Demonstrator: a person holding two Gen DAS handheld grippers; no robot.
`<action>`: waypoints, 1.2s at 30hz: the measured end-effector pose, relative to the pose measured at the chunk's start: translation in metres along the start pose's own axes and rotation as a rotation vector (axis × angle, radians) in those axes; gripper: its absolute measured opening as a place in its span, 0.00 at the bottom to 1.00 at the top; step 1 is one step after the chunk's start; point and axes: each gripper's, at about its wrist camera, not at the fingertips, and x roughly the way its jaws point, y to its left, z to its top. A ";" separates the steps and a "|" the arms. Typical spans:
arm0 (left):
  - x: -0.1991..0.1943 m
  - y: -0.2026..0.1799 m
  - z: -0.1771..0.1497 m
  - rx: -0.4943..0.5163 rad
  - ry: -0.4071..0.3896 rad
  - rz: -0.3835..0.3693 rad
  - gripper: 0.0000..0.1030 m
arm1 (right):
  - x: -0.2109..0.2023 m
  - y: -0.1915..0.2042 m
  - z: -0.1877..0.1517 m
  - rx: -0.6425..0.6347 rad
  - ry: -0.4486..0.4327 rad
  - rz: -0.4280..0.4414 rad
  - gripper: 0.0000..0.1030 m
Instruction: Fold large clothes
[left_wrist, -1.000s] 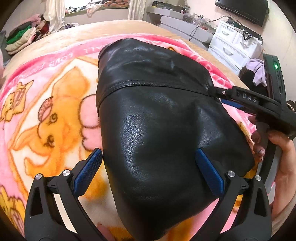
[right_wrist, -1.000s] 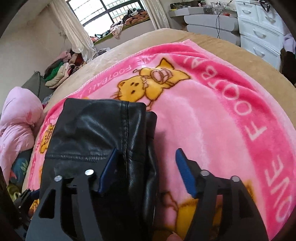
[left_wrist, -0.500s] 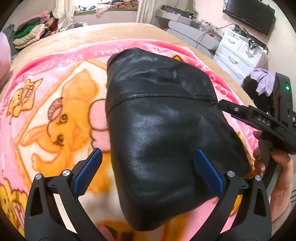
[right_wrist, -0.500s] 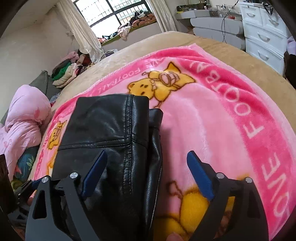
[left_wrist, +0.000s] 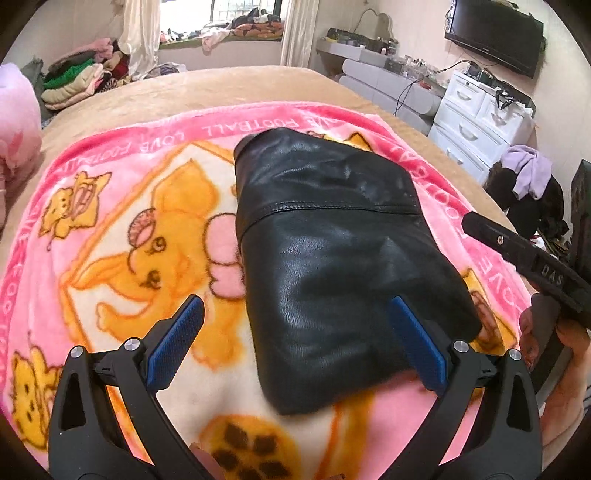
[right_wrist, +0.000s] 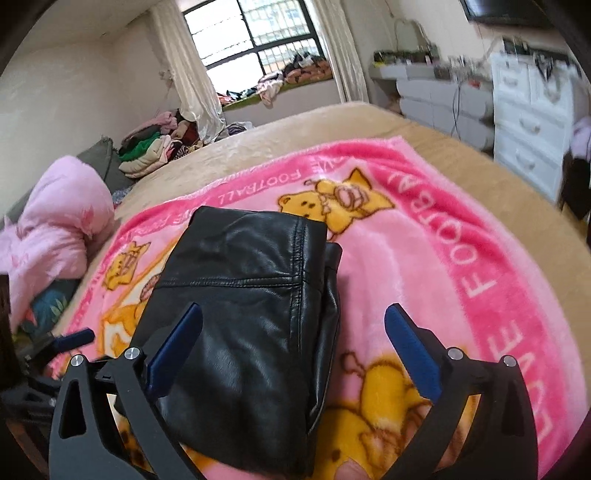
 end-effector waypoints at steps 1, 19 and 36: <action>-0.005 0.000 -0.002 0.002 -0.007 -0.002 0.92 | -0.005 0.003 -0.003 -0.013 -0.012 -0.001 0.95; -0.048 0.003 -0.053 -0.001 -0.089 -0.023 0.92 | -0.082 0.041 -0.089 -0.144 -0.183 -0.104 0.96; -0.065 0.025 -0.112 -0.034 -0.095 -0.010 0.92 | -0.107 0.057 -0.160 -0.141 -0.115 -0.169 0.96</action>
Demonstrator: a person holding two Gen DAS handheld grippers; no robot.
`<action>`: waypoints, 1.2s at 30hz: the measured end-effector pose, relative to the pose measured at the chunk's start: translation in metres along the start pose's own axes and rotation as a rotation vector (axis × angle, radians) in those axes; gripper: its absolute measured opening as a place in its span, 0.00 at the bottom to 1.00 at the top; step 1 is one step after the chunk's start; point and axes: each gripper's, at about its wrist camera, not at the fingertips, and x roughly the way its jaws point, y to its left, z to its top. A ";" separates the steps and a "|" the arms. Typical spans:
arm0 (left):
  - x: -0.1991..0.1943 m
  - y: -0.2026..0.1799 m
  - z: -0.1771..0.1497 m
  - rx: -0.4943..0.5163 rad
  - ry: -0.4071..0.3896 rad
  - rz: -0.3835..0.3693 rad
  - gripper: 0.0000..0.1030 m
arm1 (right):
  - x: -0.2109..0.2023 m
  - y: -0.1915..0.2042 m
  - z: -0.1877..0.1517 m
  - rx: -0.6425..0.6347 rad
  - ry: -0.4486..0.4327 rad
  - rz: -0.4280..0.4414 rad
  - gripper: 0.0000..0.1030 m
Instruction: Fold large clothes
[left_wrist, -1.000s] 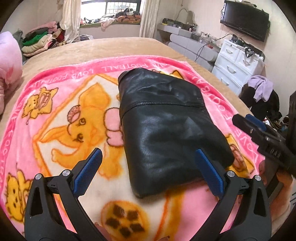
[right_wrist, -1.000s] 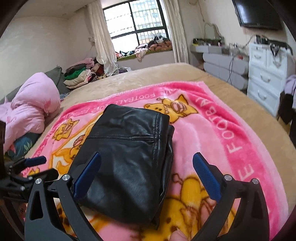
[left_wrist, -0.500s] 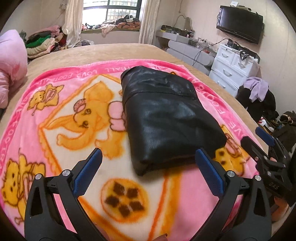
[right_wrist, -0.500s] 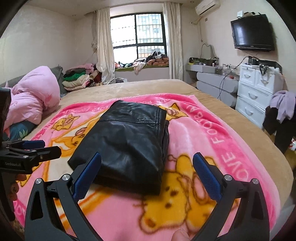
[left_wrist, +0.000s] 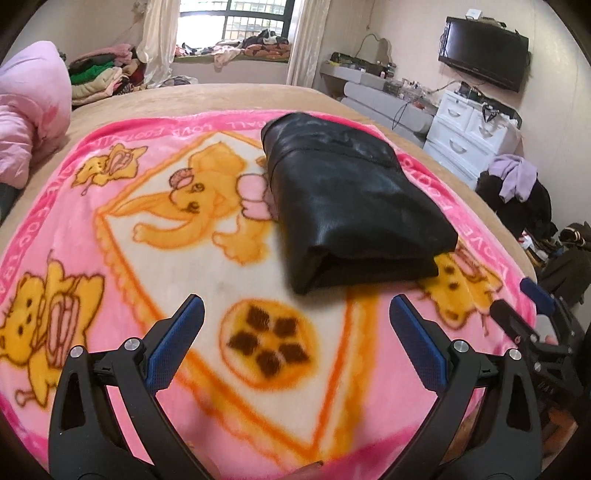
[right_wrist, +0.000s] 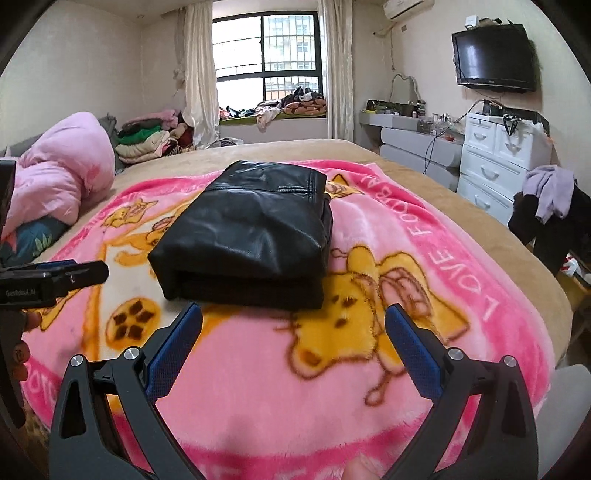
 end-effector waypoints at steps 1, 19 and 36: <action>0.000 0.001 -0.001 0.000 0.002 0.004 0.92 | -0.001 0.001 0.000 -0.003 0.001 -0.003 0.96; -0.008 0.006 -0.005 -0.018 0.008 0.021 0.92 | -0.005 0.002 0.000 0.019 0.005 -0.008 0.96; -0.011 0.006 -0.003 -0.009 0.004 0.047 0.92 | -0.006 0.001 0.000 0.018 0.005 -0.011 0.96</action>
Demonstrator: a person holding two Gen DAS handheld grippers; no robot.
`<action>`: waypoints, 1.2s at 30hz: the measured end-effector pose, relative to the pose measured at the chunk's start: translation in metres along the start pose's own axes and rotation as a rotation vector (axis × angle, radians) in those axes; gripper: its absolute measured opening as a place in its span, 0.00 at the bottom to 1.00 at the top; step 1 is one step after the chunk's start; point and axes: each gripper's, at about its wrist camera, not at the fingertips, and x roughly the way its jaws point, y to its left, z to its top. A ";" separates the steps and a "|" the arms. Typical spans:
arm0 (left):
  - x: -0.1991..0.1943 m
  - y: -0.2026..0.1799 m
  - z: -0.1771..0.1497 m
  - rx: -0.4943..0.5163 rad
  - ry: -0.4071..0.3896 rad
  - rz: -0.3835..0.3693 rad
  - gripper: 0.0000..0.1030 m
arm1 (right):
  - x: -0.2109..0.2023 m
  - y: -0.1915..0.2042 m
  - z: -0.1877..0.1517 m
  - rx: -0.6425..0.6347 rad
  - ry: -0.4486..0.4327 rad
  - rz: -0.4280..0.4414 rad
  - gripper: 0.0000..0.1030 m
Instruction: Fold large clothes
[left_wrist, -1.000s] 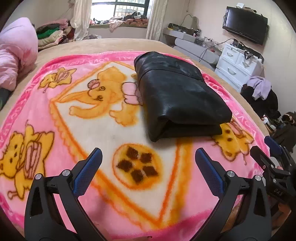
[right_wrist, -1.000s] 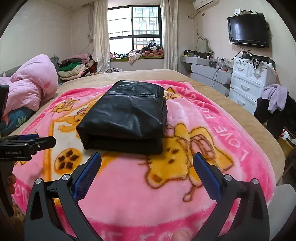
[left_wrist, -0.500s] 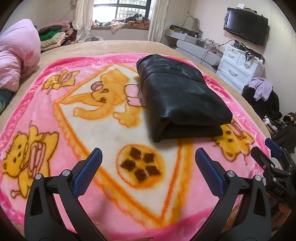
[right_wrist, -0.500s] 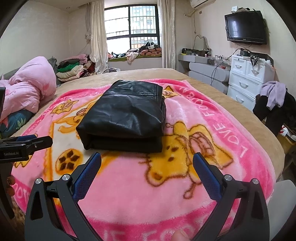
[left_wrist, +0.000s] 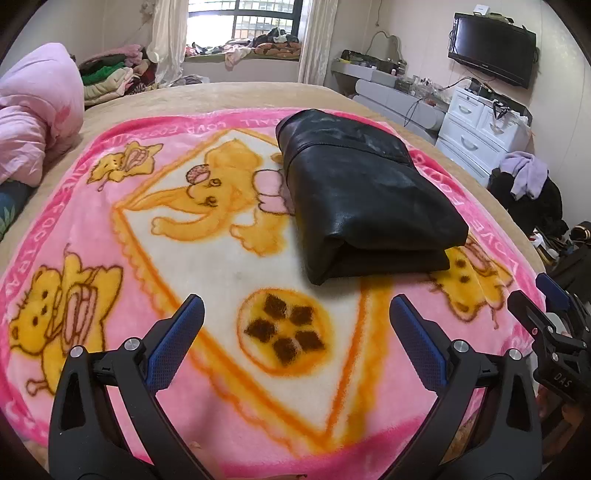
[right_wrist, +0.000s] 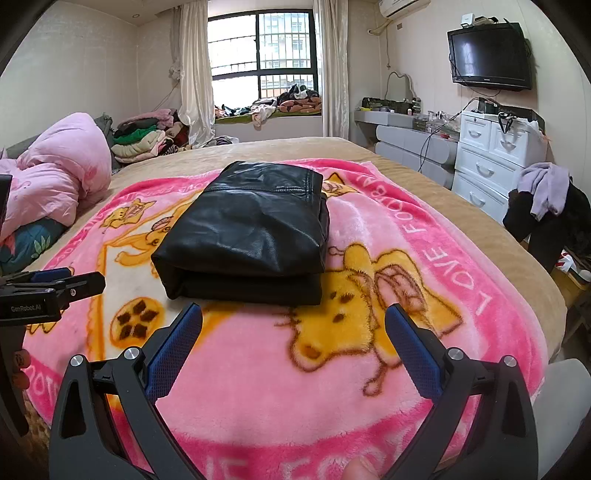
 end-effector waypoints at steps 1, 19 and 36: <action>0.000 0.000 0.000 0.000 0.000 0.001 0.92 | 0.000 0.000 0.000 0.000 0.000 0.000 0.96; -0.001 0.000 0.002 0.007 -0.004 0.012 0.92 | -0.001 -0.002 0.001 0.001 0.000 0.000 0.96; 0.001 0.002 0.000 0.021 0.000 0.031 0.92 | -0.003 -0.003 0.001 -0.007 -0.002 -0.016 0.96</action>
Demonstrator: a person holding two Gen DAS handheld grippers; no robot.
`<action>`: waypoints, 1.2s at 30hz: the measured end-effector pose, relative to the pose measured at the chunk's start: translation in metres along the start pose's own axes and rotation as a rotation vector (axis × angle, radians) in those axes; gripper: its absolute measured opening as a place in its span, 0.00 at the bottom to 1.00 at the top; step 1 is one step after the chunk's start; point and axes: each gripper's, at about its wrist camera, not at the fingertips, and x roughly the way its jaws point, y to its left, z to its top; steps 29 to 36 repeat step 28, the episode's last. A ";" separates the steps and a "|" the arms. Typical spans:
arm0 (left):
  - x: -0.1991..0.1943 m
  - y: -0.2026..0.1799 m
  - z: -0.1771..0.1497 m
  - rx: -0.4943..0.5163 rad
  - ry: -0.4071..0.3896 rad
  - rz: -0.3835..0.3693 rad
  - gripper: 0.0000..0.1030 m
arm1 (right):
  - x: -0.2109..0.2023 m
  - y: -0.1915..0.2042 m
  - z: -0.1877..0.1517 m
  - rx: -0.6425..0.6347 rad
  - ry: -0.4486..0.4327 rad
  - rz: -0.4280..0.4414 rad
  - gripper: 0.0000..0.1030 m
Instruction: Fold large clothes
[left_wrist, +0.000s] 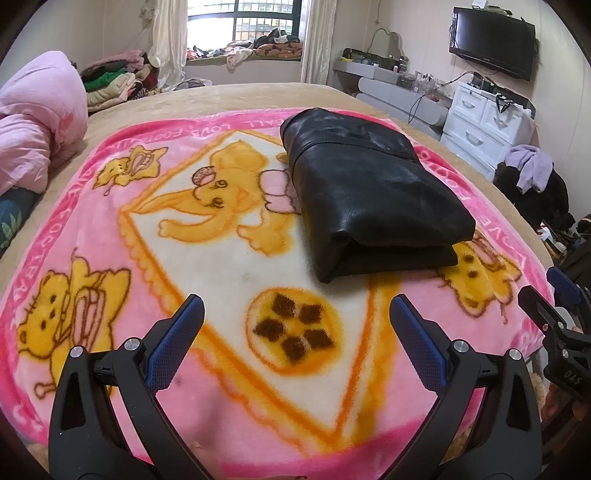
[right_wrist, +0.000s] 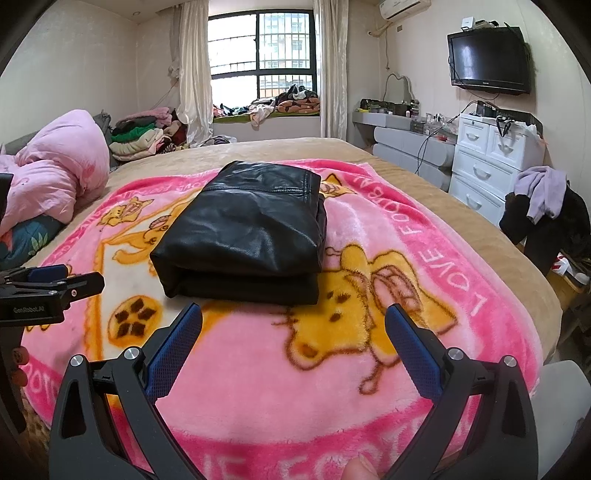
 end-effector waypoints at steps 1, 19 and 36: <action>0.000 0.001 0.000 0.000 0.002 0.000 0.92 | 0.000 -0.001 0.000 -0.002 0.000 0.000 0.96; 0.011 0.033 0.001 -0.101 0.044 -0.004 0.92 | -0.008 -0.049 -0.011 0.093 0.013 -0.125 0.96; 0.036 0.172 0.015 -0.211 0.111 0.243 0.92 | -0.007 -0.236 -0.065 0.345 0.164 -0.541 0.96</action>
